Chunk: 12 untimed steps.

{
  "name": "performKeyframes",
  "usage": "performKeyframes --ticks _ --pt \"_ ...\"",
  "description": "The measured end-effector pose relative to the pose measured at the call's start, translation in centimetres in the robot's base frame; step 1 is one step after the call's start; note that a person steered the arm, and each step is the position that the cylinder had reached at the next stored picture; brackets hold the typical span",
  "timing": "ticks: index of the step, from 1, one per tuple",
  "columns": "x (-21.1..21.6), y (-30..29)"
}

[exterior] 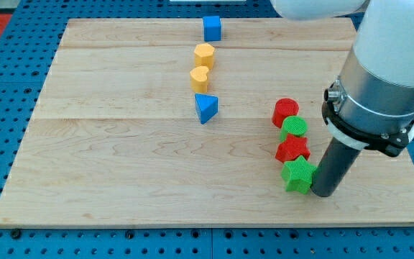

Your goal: Push red circle a bit right

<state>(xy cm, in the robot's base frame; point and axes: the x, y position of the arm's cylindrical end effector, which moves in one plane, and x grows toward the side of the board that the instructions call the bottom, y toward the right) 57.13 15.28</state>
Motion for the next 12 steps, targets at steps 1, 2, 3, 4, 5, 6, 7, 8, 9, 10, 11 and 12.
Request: performKeyframes --ticks 1,2,3,4,5,6,7,8,9,10,11,12 --pt "-0.2 -0.4" --pt "-0.2 -0.7" --pt "-0.2 -0.7" --pt "-0.2 -0.7" --pt "0.4 2.4" --pt "0.7 7.4" --pt "0.7 9.5" --pt "0.7 10.4" --pt "0.7 10.8" --pt "0.4 11.4" --pt "-1.0 12.2" --pt "-6.1 16.6"
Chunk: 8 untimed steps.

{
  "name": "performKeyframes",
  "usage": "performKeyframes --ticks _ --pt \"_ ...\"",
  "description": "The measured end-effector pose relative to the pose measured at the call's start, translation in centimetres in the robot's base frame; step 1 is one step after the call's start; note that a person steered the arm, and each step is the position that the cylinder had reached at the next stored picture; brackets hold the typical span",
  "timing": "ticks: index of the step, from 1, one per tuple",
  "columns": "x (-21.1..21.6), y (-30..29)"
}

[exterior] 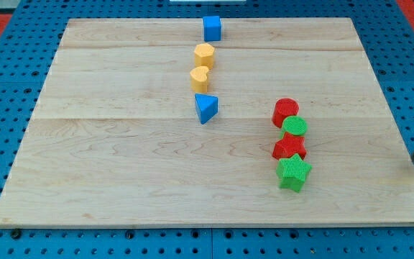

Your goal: Push red circle a bit right

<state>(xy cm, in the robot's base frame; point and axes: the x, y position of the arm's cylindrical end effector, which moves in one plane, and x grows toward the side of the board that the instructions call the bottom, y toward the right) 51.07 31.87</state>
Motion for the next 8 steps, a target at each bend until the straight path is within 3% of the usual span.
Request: performKeyframes --ticks 2,3,5,6,7,8 --pt "-11.2 -10.9" --pt "-14.4 -12.6" --pt "-15.7 -13.4" --pt "-15.9 -20.6" --pt "-12.3 -24.7" --pt "-11.4 -25.5"
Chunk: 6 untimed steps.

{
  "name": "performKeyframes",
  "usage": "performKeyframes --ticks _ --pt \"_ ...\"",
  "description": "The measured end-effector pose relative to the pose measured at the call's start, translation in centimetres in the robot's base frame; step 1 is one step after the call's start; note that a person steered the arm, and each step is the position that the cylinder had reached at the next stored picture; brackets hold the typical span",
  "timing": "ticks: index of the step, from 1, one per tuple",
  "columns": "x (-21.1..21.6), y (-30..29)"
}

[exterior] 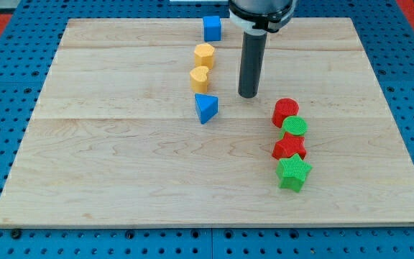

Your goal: Push red circle a bit right

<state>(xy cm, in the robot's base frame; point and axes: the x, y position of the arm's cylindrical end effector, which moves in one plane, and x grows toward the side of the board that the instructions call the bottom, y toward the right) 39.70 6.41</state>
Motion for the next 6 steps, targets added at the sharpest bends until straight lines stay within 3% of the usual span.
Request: performKeyframes --ticks 3,6 --pt "3.2 1.7" --pt "3.2 4.9"
